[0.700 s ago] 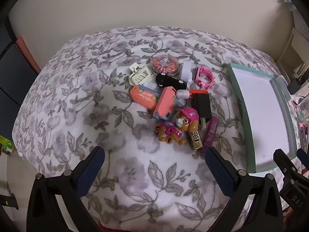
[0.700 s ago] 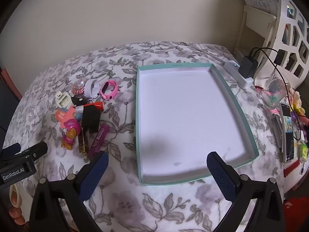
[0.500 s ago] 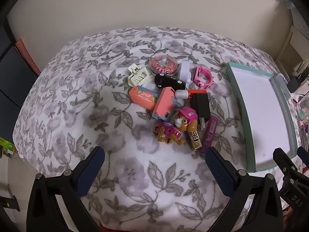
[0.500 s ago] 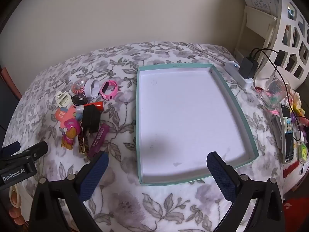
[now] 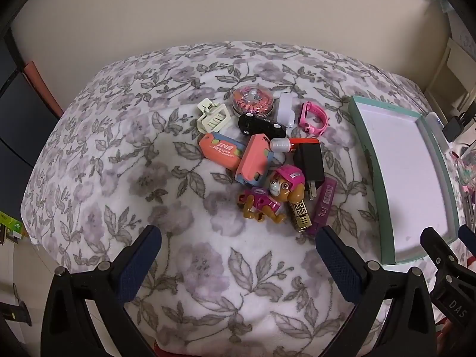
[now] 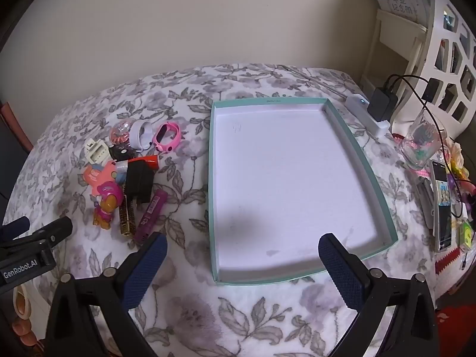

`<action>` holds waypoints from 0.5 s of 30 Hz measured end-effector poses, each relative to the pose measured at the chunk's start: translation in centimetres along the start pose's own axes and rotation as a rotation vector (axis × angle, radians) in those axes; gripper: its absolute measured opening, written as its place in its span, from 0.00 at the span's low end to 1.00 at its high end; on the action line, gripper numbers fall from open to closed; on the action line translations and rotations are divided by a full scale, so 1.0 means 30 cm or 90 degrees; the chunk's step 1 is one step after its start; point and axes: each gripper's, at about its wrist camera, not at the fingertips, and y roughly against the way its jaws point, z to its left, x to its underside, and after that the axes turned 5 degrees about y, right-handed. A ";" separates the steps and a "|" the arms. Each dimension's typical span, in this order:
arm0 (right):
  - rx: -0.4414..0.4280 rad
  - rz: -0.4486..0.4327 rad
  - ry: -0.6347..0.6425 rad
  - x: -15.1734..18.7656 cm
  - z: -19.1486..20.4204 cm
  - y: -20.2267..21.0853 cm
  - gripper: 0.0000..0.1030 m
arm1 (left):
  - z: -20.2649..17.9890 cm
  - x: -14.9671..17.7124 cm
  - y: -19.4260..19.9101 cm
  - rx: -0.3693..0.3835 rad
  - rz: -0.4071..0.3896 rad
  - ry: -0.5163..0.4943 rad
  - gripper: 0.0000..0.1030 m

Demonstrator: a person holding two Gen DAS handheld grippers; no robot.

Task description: Organize rigid objects

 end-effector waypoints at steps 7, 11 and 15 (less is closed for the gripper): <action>0.001 0.001 0.001 0.005 -0.003 -0.002 1.00 | 0.000 0.001 0.000 -0.001 0.000 -0.001 1.00; 0.001 0.002 0.002 0.005 -0.003 -0.003 1.00 | 0.000 0.002 0.000 -0.001 0.000 -0.001 1.00; 0.002 0.003 0.002 0.004 0.000 -0.005 1.00 | -0.001 0.002 -0.001 -0.001 0.000 -0.002 1.00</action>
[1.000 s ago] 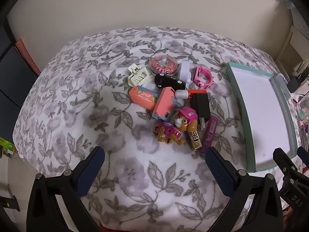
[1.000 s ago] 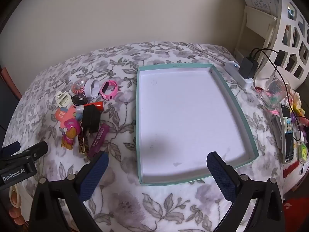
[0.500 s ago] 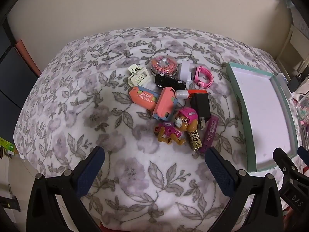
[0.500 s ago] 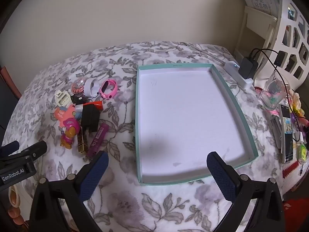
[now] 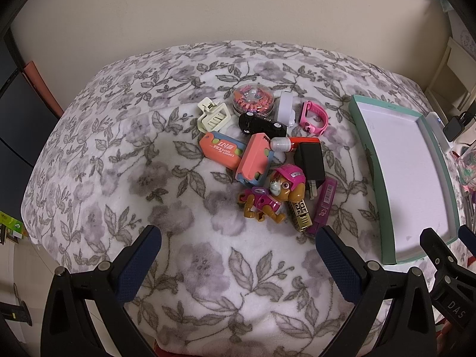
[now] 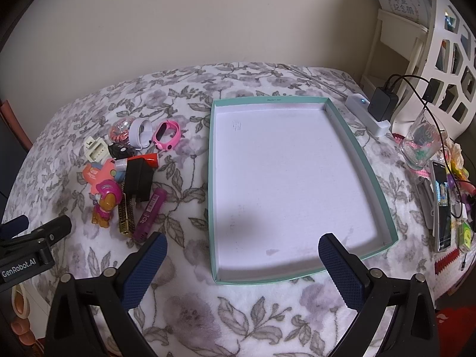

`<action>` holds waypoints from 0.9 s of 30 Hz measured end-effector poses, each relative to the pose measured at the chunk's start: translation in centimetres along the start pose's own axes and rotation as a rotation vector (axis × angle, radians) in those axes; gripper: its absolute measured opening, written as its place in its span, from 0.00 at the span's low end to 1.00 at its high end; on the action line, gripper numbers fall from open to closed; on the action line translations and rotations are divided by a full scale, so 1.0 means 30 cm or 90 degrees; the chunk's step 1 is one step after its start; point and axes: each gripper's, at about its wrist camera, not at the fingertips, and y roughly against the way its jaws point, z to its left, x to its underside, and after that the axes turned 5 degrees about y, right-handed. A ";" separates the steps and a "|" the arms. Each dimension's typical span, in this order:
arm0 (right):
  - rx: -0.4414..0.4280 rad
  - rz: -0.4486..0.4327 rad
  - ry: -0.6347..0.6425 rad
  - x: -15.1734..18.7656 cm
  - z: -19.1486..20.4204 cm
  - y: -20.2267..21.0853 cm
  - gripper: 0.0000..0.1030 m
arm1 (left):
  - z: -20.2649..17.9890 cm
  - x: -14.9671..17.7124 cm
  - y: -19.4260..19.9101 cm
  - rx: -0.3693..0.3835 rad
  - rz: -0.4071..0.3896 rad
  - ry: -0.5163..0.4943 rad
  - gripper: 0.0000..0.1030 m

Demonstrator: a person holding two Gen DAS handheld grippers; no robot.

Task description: Organize rigid objects

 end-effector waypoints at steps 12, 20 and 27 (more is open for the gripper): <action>0.002 0.002 0.002 0.000 0.003 -0.004 1.00 | -0.001 0.000 0.000 0.000 0.000 0.000 1.00; 0.003 0.002 0.002 -0.002 0.007 -0.008 1.00 | -0.002 0.000 0.000 -0.001 0.001 -0.001 1.00; 0.003 0.003 0.003 0.011 0.000 -0.014 1.00 | 0.009 0.005 -0.008 0.006 0.004 0.000 1.00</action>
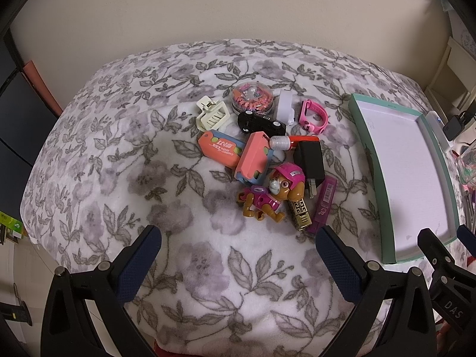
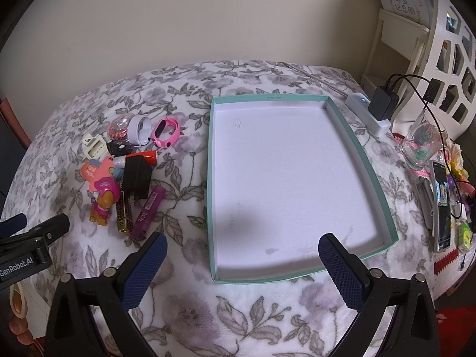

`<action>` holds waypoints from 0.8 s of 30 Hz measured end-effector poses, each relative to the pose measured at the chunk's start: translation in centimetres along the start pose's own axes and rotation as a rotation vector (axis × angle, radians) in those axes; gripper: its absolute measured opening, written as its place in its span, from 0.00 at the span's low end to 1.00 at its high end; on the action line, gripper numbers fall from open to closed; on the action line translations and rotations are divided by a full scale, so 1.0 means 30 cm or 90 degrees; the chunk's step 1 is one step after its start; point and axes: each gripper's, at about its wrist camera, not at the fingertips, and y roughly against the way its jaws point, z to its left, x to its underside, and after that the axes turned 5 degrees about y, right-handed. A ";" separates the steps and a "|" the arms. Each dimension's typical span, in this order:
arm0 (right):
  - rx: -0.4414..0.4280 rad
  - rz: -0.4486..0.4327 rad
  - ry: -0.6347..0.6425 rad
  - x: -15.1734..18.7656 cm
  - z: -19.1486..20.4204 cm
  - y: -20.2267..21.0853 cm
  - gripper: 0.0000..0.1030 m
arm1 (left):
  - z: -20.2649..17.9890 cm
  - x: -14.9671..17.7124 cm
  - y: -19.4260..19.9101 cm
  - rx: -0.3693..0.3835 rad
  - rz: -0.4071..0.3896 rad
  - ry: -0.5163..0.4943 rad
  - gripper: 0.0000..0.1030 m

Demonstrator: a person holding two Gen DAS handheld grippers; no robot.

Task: Organize rigid objects
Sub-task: 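Grasp the purple lip balm tube with right tool while left grasps puppy figure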

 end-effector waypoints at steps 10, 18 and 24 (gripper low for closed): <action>-0.020 -0.025 0.008 -0.116 0.043 0.009 1.00 | 0.036 -0.139 -0.034 -0.003 0.035 0.044 1.00; -0.071 0.008 0.023 -0.247 0.170 -0.100 0.98 | 0.041 -0.245 -0.159 -0.017 0.093 0.113 1.00; -0.092 0.054 0.050 -0.248 0.236 -0.224 0.93 | 0.008 -0.264 -0.254 -0.010 0.135 0.145 1.00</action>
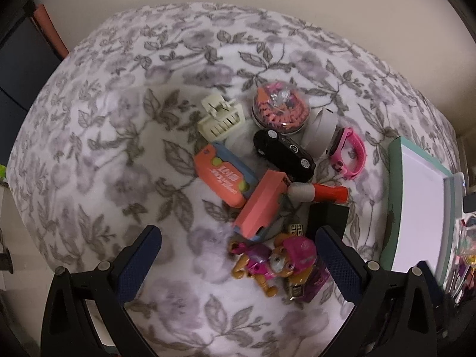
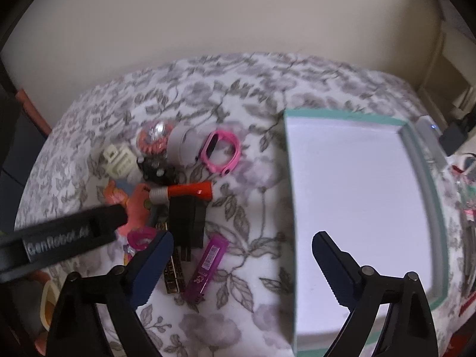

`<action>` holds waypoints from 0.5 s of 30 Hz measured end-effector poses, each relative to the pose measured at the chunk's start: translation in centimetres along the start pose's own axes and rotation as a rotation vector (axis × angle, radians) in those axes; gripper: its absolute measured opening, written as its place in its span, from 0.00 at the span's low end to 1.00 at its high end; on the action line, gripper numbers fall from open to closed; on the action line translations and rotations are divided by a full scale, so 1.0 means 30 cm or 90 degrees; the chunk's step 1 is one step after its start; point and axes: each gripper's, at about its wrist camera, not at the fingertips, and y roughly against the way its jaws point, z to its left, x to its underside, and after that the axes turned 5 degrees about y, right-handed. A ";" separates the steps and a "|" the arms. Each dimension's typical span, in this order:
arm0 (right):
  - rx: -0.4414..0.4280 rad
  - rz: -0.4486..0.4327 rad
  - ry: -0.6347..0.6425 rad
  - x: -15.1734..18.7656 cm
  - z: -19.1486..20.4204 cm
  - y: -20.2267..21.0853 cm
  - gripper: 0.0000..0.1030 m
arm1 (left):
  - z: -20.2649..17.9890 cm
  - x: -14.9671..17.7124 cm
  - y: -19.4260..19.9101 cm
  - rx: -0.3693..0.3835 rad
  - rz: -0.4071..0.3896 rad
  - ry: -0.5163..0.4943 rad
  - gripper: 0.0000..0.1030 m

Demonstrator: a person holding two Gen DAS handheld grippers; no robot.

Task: Organize rigid objects
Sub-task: 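Grasp the purple lip balm tube with right tool while left grasps puppy figure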

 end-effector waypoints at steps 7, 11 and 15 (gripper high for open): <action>0.001 0.049 0.024 0.035 0.021 -0.096 0.84 | -0.014 0.009 -0.077 0.007 0.041 -0.008 1.00; -0.003 0.058 0.042 0.042 0.045 -0.118 0.80 | -0.008 0.014 -0.103 0.035 0.067 0.003 1.00; -0.003 0.068 0.049 0.047 0.060 -0.144 0.74 | -0.016 0.019 -0.116 0.044 0.077 0.004 1.00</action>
